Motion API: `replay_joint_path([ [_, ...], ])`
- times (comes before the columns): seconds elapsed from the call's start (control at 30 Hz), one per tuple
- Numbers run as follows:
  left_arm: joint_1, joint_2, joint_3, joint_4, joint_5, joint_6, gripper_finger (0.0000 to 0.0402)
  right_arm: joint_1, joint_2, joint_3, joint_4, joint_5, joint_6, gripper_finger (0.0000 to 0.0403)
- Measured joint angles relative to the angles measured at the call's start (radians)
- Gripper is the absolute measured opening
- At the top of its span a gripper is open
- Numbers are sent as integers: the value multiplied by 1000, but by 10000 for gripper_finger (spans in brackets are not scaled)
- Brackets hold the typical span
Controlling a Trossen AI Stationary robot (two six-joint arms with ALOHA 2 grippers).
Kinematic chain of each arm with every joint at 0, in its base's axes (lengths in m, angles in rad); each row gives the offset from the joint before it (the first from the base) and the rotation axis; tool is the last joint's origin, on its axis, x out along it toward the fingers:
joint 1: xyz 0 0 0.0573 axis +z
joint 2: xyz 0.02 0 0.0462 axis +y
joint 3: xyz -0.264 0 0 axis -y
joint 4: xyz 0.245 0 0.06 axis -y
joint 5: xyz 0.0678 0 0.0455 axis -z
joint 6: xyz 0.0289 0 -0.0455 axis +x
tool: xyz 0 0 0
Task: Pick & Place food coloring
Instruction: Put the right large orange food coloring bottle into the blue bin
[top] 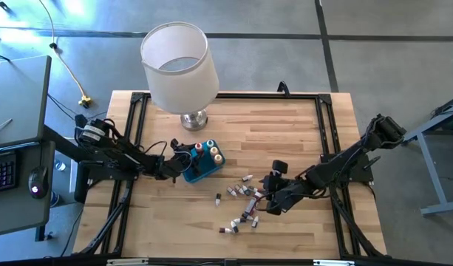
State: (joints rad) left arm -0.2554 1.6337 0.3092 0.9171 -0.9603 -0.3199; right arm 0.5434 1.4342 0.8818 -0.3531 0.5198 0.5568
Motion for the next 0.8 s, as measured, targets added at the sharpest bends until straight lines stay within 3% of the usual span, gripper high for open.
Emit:
replay_joint_path([
  [0.23,0,-8,0,9,-6,12,213,0,0,0,2,0,3,156],
  [0.4,0,-58,0,61,-42,138,215,0,0,0,9,0,3,156],
  [0.8,-68,-307,-1,73,9,326,216,0,0,0,8,-1,3,156],
])
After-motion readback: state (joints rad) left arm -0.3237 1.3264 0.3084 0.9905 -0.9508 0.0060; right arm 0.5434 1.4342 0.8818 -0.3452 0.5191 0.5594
